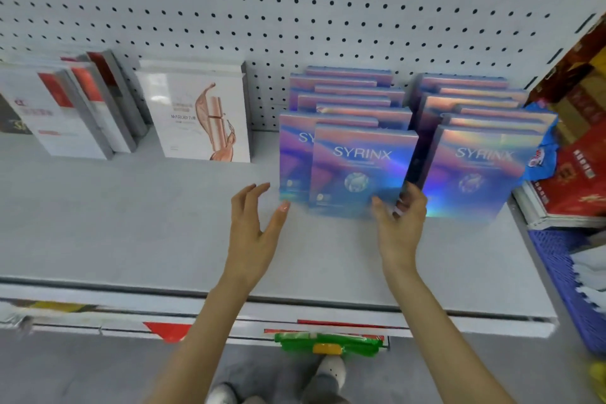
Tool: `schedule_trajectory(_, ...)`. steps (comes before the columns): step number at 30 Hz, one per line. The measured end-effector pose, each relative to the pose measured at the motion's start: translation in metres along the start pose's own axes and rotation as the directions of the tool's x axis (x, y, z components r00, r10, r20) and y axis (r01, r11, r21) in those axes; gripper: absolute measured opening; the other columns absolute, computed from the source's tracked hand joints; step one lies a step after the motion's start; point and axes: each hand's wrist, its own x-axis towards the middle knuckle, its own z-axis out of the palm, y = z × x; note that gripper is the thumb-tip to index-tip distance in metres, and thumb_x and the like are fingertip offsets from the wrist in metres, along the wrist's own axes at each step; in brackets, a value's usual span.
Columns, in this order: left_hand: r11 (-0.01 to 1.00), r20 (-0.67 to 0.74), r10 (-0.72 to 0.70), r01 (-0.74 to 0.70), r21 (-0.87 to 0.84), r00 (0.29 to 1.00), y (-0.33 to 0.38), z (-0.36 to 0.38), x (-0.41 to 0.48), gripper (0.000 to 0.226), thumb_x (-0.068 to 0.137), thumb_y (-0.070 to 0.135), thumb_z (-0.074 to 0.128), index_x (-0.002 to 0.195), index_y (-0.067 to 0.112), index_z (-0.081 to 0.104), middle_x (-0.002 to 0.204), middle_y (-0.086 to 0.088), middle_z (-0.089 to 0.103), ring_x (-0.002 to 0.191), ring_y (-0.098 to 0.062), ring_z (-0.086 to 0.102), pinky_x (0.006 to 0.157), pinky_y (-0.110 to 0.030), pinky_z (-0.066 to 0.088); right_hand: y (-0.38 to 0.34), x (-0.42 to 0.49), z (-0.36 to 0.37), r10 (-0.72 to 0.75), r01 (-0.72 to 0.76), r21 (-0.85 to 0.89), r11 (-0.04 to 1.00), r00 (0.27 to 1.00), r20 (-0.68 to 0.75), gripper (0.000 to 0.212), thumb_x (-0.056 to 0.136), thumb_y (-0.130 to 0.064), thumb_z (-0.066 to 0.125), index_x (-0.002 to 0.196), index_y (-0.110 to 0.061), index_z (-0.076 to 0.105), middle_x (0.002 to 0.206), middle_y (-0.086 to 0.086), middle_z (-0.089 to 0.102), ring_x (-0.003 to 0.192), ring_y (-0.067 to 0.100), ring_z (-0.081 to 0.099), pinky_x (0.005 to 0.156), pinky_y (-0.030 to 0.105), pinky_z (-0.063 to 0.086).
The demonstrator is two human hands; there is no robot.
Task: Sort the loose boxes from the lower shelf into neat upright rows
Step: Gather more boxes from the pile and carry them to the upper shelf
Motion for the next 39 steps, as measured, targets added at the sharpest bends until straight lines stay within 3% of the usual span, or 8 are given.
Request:
schedule_trajectory(5,0.999,0.012,-0.03,0.03,-0.021,0.999,-0.017,-0.052,-0.029,0.054,0.084,0.051,0.05,0.133,0.028,0.047,0.133,0.011,0.043,0.123,-0.004,0.045,0.102,-0.016,0.034,-0.011,-0.073,0.016,0.075,-0.075,-0.009,0.997,0.997,-0.035,0.059,0.087,-0.01,0.068,0.138,-0.014,0.04,0.13,0.006,0.045,0.113,0.016,0.047,0.103,0.034,0.042)
schedule_trajectory(8,0.995,0.018,-0.062,0.063,-0.079,0.998,-0.028,-0.098,-0.054,0.053,0.083,0.051,0.051,0.132,0.031,0.047,0.133,0.017,0.045,0.12,0.004,0.045,0.094,-0.007,0.033,-0.027,-0.13,0.038,0.061,-0.059,-0.024,0.998,0.989,0.136,0.05,0.088,-0.013,0.067,0.133,-0.023,0.047,0.13,-0.004,0.048,0.111,0.009,0.05,0.096,0.019,0.042)
schedule_trajectory(12,0.986,0.012,-0.119,0.12,-0.116,0.993,-0.061,-0.178,-0.092,0.046,0.086,0.056,0.056,0.126,0.034,0.052,0.126,0.019,0.056,0.116,0.002,0.053,0.097,-0.02,0.041,-0.05,-0.211,0.081,0.025,-0.044,0.036,0.998,0.906,0.422,0.045,0.087,-0.009,0.066,0.122,-0.036,0.055,0.122,-0.012,0.059,0.109,-0.001,0.056,0.088,0.008,0.043)
schedule_trajectory(18,0.969,-0.087,-0.245,0.242,-0.051,0.966,-0.126,-0.299,-0.156,0.04,0.084,0.05,0.059,0.121,0.035,0.056,0.117,0.018,0.063,0.109,0.004,0.057,0.095,-0.023,0.046,-0.053,-0.317,0.161,0.059,0.018,-0.087,0.996,0.593,0.803,0.059,0.086,-0.012,0.07,0.129,-0.044,0.045,0.117,-0.013,0.064,0.111,-0.004,0.057,0.095,0.011,0.042)
schedule_trajectory(21,0.946,-0.18,-0.322,0.323,-0.021,0.93,-0.161,-0.349,-0.195,0.038,0.082,0.05,0.056,0.117,0.036,0.058,0.115,0.017,0.064,0.108,0.006,0.057,0.094,-0.016,0.045,-0.044,-0.356,0.198,0.064,0.246,-0.178,0.953,0.41,0.91,0.05,0.086,-0.021,0.07,0.126,-0.043,0.048,0.125,-0.02,0.057,0.116,-0.004,0.051,0.099,0.016,0.04)
schedule_trajectory(26,0.871,-0.433,-0.48,0.473,-0.134,0.763,-0.199,-0.399,-0.247,0.026,0.086,0.029,0.067,0.107,0.041,0.056,0.107,0.015,0.066,0.103,-0.003,0.062,0.093,-0.028,0.049,-0.046,-0.402,0.267,0.058,0.57,-0.12,0.813,0.126,0.99,0.051,0.087,-0.033,0.066,0.135,-0.033,0.048,0.126,-0.024,0.047,0.122,0.004,0.045,0.105,0.029,0.038)
schedule_trajectory(33,0.786,-0.543,-0.591,0.579,-0.219,0.597,-0.235,-0.457,-0.248,0.034,0.085,0.03,0.066,0.117,0.033,0.055,0.111,0.016,0.063,0.099,0.001,0.061,0.081,-0.005,0.043,-0.059,-0.459,0.386,0.05,0.613,0.03,0.789,-0.113,0.992,0.059,0.085,-0.031,0.07,0.137,-0.037,0.043,0.13,-0.021,0.05,0.123,0.003,0.047,0.105,0.028,0.04)
schedule_trajectory(39,0.764,-0.619,-0.598,0.595,-0.249,0.508,-0.283,-0.551,-0.2,0.033,0.086,0.022,0.067,0.111,0.039,0.054,0.113,0.016,0.063,0.096,0.005,0.062,0.088,-0.019,0.049,-0.066,-0.511,0.506,0.068,0.622,0.107,0.776,-0.251,0.966,0.057,0.086,-0.028,0.069,0.137,-0.034,0.045,0.136,-0.013,0.049,0.127,0.008,0.044,0.108,0.033,0.039)
